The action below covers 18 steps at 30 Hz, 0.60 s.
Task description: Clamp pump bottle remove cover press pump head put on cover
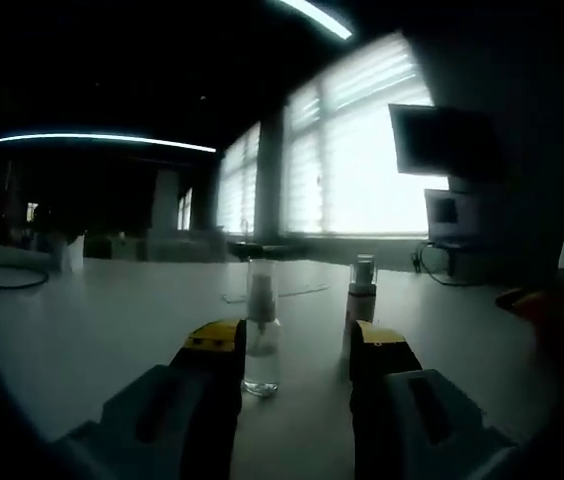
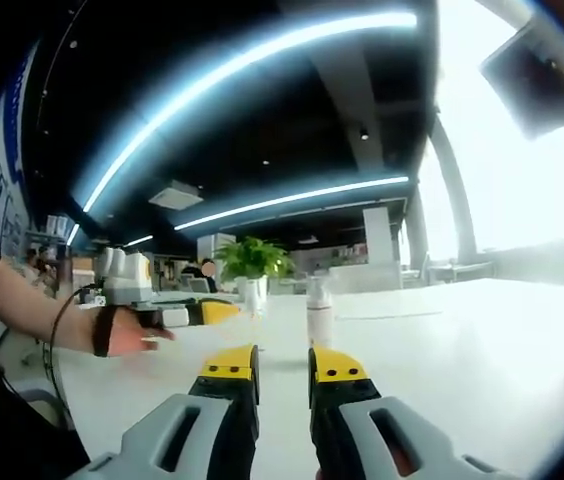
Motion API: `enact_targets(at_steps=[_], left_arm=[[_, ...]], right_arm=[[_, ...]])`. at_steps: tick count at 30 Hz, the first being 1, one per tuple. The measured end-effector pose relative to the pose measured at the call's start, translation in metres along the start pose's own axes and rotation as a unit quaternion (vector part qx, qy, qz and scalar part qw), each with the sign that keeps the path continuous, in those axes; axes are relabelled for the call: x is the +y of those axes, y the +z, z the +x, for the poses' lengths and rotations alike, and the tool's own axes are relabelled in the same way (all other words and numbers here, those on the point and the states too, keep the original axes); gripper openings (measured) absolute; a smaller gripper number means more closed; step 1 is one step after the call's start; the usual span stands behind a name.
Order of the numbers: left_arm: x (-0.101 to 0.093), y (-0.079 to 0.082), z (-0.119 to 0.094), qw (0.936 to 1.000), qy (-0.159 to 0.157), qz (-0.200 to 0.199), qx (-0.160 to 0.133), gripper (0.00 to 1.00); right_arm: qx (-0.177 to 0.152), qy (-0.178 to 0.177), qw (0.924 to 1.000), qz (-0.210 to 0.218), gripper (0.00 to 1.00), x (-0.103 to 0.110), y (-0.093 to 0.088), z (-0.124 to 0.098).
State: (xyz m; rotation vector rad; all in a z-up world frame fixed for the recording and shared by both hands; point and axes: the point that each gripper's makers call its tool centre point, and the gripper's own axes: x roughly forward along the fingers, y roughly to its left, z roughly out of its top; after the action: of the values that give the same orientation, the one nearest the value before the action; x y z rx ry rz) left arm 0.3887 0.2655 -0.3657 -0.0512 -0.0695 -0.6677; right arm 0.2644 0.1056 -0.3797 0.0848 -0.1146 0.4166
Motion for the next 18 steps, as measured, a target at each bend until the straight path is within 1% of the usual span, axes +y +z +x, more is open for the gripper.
enact_targets(at_steps=[3,6,8,9,10,11,15,18], left_arm=[[-0.005,0.005,-0.006,1.0000,-0.007,0.005,0.002,0.32],[-0.011,0.013,-0.017,0.9999,-0.011,0.006,-0.006,0.32],[-0.009,0.017,-0.019,0.9999,-0.011,0.003,-0.009,0.32],[-0.011,0.015,-0.021,0.9998,-0.012,-0.014,-0.002,0.32],[-0.012,0.009,-0.024,0.9992,-0.013,-0.034,0.014,0.32],[-0.010,0.008,-0.026,0.9992,-0.014,-0.032,0.018,0.32],[-0.011,0.011,-0.039,0.9998,-0.010,-0.016,0.010,0.32],[-0.010,0.011,-0.048,0.9999,-0.010,-0.008,0.006,0.33]], right_arm=[[0.000,-0.001,1.0000,-0.004,0.14,0.000,0.000,0.000],[-0.001,-0.003,1.0000,-0.005,0.14,-0.001,0.000,-0.001],[-0.002,-0.004,1.0000,-0.003,0.14,0.000,0.000,-0.001],[-0.007,-0.001,1.0000,0.002,0.14,0.000,0.002,-0.002],[-0.017,0.004,0.9997,0.016,0.15,0.001,0.006,-0.003],[-0.024,0.003,0.9994,0.024,0.15,0.000,0.008,-0.005],[-0.024,0.001,0.9994,0.025,0.15,-0.003,0.008,-0.006],[-0.018,0.005,0.9998,0.010,0.15,0.004,0.006,-0.004]])
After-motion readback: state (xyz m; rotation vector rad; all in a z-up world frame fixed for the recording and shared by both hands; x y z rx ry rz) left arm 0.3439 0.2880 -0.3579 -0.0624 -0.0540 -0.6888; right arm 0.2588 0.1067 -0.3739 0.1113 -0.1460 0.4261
